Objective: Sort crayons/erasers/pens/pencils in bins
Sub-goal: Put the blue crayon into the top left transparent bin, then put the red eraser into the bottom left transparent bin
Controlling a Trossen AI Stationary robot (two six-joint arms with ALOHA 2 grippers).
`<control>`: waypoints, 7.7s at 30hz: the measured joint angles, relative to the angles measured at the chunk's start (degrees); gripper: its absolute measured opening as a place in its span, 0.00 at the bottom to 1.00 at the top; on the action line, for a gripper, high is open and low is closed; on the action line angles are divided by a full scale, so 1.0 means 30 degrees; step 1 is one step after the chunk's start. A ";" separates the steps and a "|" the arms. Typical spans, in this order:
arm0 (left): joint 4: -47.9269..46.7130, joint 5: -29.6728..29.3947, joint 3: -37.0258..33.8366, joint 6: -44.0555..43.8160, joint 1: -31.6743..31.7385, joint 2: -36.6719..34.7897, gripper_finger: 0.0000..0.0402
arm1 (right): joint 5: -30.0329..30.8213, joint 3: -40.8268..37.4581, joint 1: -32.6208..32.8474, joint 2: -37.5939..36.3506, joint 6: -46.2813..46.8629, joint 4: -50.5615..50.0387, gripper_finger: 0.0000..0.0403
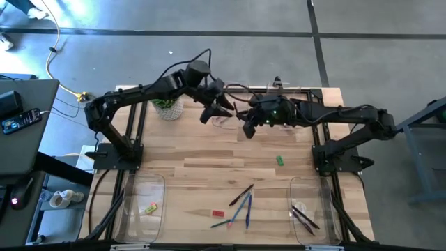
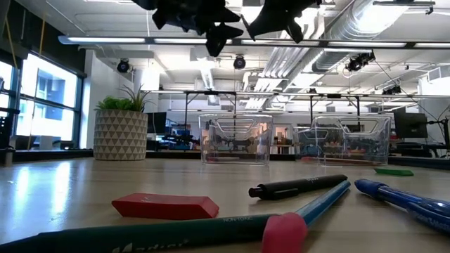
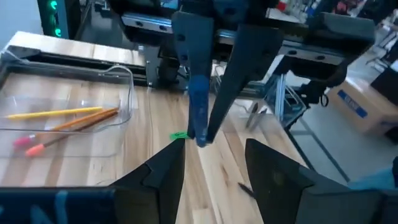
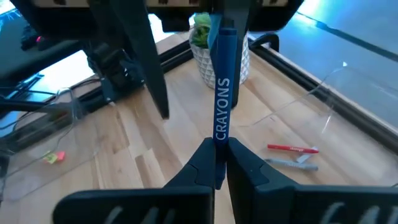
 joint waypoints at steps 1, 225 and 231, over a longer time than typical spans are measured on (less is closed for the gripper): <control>0.0296 -0.0100 -0.0011 -0.0295 -0.0015 0.0000 0.39 | -0.0219 0.0000 -0.0125 -0.0022 -0.0229 0.0017 0.01; -0.9664 -1.8216 0.0033 -1.0533 -1.7525 -0.0799 0.49 | 0.0439 -0.0044 -0.4333 -0.1759 0.3173 -1.1480 0.46; -0.8267 -1.7373 0.0026 -1.0244 -1.7588 0.0521 0.50 | 0.0439 -0.0044 -0.4327 -0.1759 0.3159 -1.1487 0.46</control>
